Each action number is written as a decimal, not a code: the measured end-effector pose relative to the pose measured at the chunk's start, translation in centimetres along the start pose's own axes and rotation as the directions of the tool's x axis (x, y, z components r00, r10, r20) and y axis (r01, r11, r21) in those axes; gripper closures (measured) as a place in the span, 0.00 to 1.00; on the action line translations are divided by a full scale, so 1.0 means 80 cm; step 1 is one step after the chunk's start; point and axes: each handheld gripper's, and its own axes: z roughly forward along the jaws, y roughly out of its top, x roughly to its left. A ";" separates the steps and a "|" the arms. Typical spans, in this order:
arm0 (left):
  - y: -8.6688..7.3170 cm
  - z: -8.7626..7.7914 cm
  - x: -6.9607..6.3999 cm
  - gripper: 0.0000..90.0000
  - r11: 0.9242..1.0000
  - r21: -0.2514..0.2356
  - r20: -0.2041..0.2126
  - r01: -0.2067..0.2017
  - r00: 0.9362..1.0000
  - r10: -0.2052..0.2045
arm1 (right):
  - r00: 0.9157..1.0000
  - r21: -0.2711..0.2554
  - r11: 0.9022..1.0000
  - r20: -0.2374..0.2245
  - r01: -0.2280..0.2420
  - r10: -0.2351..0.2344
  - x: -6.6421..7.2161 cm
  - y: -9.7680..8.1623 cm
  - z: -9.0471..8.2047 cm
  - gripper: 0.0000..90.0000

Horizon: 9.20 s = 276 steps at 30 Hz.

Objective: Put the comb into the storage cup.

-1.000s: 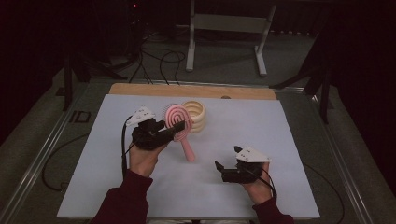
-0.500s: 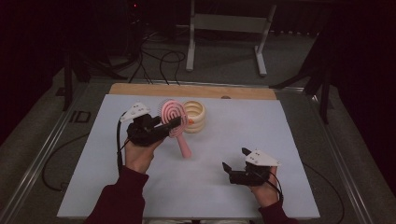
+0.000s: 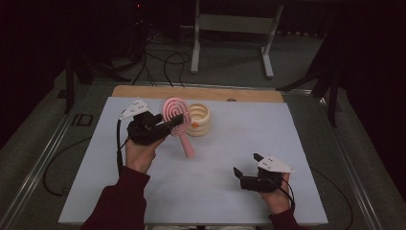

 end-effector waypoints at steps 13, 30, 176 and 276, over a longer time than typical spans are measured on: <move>0.015 0.007 0.002 0.71 0.998 -0.005 0.013 -0.058 0.998 0.058 | 1.000 -0.003 1.000 0.003 -0.011 0.011 -0.004 -0.002 -0.002 0.11; 0.036 0.018 0.012 0.71 0.997 -0.017 0.024 -0.069 0.997 0.070 | 1.000 0.009 1.000 0.007 -0.023 0.023 -0.009 -0.009 -0.003 0.11; 0.066 0.134 0.065 0.71 0.996 -0.047 -0.141 -0.073 0.988 0.065 | 0.997 -0.025 0.997 0.014 -0.076 0.077 -0.029 -0.020 -0.024 0.12; -0.019 0.187 0.080 0.71 0.999 0.051 -0.153 0.015 0.988 -0.007 | 0.996 -0.027 0.996 0.011 -0.090 0.090 -0.031 -0.022 -0.024 0.12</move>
